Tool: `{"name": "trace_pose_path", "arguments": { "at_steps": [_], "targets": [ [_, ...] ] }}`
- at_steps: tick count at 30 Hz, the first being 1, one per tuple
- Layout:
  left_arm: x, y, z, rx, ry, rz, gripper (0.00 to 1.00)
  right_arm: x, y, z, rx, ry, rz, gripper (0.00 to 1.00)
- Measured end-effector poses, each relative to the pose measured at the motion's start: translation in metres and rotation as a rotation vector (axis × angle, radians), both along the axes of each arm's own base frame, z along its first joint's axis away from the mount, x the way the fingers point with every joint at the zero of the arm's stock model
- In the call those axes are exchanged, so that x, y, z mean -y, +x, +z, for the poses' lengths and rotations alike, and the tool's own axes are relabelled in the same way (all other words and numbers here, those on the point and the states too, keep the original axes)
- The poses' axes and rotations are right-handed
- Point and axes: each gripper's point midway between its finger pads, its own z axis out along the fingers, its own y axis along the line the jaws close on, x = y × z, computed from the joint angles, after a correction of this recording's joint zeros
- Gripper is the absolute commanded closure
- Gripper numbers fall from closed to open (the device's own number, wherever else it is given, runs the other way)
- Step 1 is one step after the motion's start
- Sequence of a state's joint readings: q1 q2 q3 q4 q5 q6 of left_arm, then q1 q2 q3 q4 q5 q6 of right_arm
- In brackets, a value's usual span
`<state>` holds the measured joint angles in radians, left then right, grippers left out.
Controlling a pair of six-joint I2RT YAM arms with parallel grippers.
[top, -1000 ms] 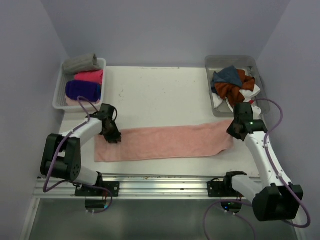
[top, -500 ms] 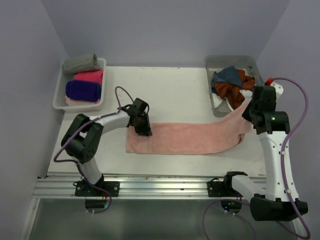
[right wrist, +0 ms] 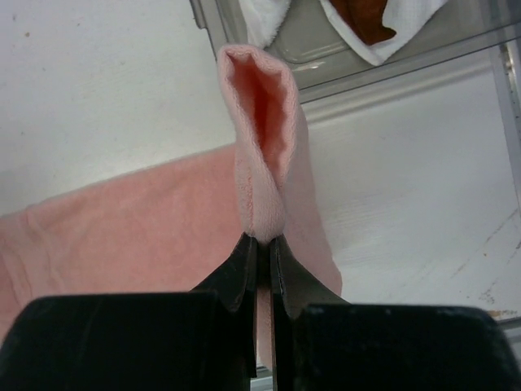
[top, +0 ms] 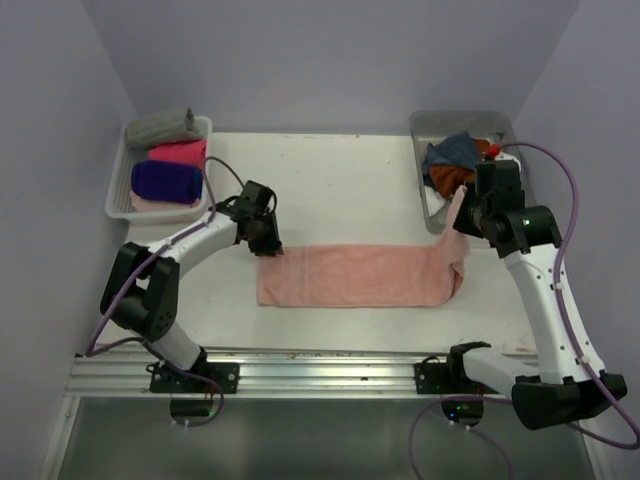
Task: Roll the towels
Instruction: Fold the towel
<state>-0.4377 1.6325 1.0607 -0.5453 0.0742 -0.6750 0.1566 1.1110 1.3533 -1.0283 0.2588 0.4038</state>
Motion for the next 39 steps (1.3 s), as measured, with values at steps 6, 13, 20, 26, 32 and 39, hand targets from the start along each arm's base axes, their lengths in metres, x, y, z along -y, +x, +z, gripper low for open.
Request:
{"name": "trace_pose_path", "arguments": {
  "at_steps": [6,13,20,26,32,39],
  "targets": [
    [-0.022,0.004,-0.014,-0.021,0.029,0.045,0.74,-0.020,0.004,-0.002,0.007,0.036,0.052,1.00],
    [-0.027,0.006,-0.042,-0.070,0.075,0.057,0.75,-0.069,0.008,-0.015,-0.027,0.067,0.196,1.00],
    [-0.041,0.010,-0.026,-0.043,0.146,0.085,0.72,-0.144,0.004,-0.037,-0.087,0.076,0.399,1.00],
    [-0.066,0.008,0.015,0.032,0.244,0.128,0.74,-0.193,0.001,-0.050,-0.121,0.070,0.509,1.00],
    [-0.104,-0.013,0.005,-0.004,0.342,0.194,0.78,-0.217,0.003,-0.049,-0.103,0.080,0.557,1.00],
    [-0.105,-0.048,-0.037,-0.121,0.293,0.169,0.79,-0.242,0.003,-0.037,-0.070,0.100,0.608,1.00]
  ]
}}
